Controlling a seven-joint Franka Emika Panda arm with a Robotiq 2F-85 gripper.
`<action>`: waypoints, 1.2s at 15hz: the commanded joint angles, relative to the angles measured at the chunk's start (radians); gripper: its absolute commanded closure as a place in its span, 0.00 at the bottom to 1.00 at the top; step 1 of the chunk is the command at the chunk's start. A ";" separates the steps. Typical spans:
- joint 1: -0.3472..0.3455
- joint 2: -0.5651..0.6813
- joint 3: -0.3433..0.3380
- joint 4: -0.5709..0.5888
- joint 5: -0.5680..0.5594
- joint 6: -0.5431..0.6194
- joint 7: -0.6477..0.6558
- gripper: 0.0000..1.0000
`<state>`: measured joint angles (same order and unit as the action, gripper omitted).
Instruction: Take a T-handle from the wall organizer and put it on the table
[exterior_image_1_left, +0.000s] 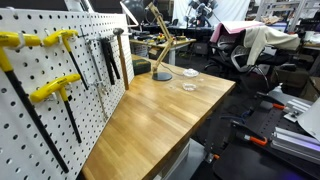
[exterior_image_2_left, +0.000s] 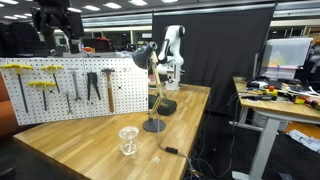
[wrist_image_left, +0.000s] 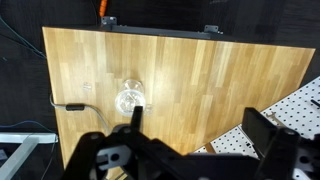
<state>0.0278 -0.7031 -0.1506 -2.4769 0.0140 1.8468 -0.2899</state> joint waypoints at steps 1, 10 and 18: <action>-0.002 0.007 0.004 0.002 0.012 0.001 -0.007 0.00; 0.132 -0.010 0.095 -0.129 0.048 0.198 -0.064 0.00; 0.137 -0.001 0.096 -0.121 0.058 0.181 -0.043 0.00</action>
<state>0.1708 -0.7051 -0.0593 -2.6007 0.0683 2.0309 -0.3304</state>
